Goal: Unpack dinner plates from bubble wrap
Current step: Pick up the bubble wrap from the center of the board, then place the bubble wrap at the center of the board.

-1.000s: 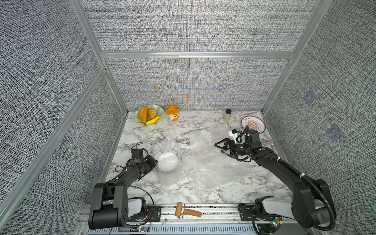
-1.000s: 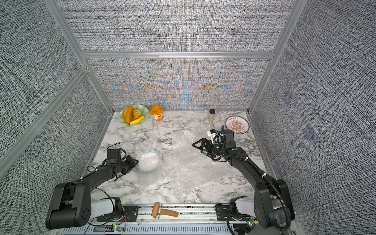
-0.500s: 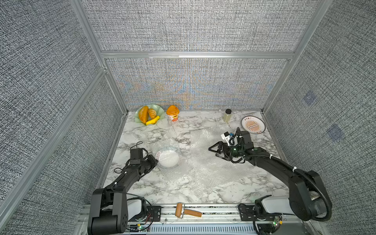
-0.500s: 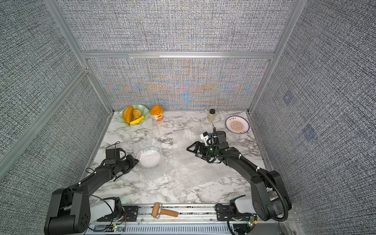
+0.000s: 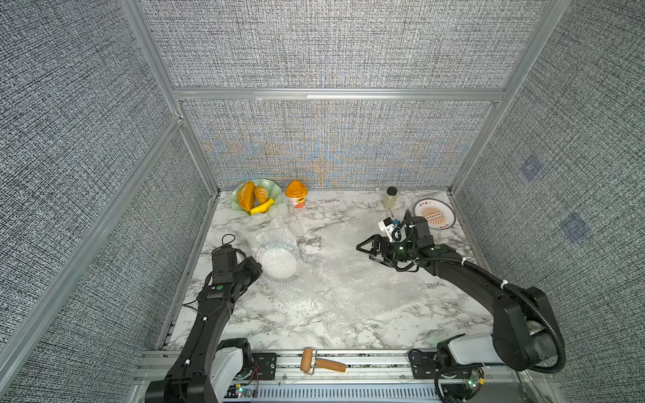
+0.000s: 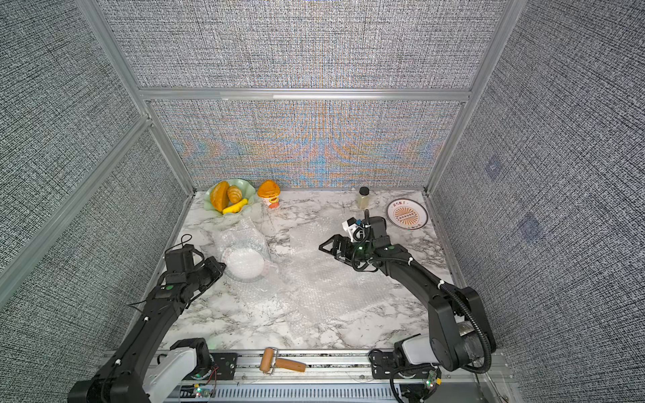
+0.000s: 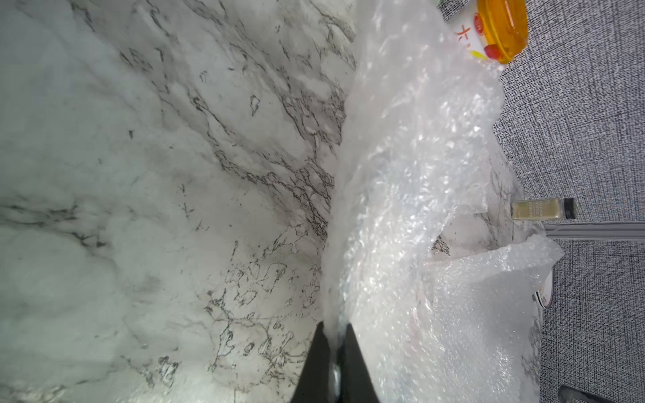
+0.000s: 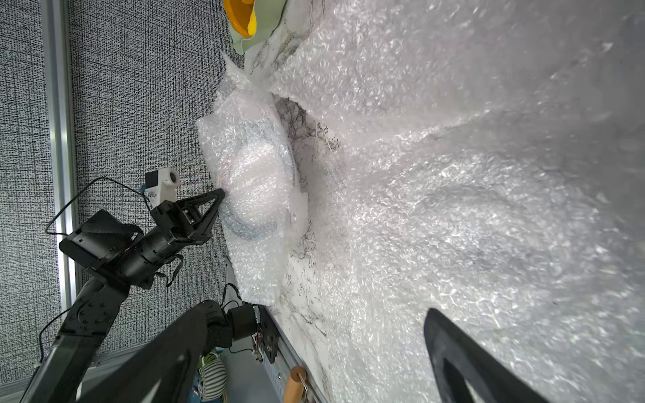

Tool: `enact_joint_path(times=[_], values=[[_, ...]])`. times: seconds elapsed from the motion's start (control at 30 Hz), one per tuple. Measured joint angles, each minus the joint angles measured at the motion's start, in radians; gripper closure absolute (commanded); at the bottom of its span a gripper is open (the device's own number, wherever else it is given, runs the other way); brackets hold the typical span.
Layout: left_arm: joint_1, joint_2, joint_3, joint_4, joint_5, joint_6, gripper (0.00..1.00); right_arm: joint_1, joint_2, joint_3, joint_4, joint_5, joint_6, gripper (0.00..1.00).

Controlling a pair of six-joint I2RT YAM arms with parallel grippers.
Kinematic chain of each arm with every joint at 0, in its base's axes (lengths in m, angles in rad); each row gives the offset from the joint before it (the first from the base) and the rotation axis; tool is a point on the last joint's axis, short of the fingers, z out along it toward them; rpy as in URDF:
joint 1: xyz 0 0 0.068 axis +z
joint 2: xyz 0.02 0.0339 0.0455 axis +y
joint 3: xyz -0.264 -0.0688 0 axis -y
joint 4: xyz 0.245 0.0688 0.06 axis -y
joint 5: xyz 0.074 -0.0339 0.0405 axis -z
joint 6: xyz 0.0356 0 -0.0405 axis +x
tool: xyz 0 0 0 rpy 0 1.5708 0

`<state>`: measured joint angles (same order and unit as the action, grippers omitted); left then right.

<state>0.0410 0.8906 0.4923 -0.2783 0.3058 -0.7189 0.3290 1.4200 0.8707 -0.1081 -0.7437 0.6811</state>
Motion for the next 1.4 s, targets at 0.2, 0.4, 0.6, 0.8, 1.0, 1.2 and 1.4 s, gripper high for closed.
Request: enact_joint_path(times=[0.2,0.4,0.6,0.8,1.0,1.2,1.4], values=[[0.003,-0.056,0.038,0.011,0.054,0.005,1.0,-0.034,0.007,0.015,-0.014,0.003,-0.013,0.01],[-0.009,0.005,0.06,0.131,0.275,0.011,1.0,-0.12,-0.004,0.015,-0.022,0.003,-0.013,0.01],[-0.127,0.116,0.106,0.234,0.406,0.01,1.0,-0.218,-0.05,-0.008,-0.023,-0.002,-0.012,0.01],[-0.278,0.252,0.107,0.362,0.438,-0.026,1.0,-0.277,-0.096,-0.032,-0.058,-0.01,-0.017,0.01],[-0.423,0.454,0.162,0.465,0.439,-0.05,1.0,-0.282,-0.13,-0.047,-0.113,0.008,-0.056,0.01],[-0.523,0.666,0.238,0.547,0.453,-0.06,1.0,-0.276,-0.19,-0.055,-0.202,0.071,-0.112,0.01],[-0.547,0.845,0.28,0.595,0.451,-0.061,1.0,-0.262,-0.229,-0.055,-0.287,0.143,-0.165,0.01]])
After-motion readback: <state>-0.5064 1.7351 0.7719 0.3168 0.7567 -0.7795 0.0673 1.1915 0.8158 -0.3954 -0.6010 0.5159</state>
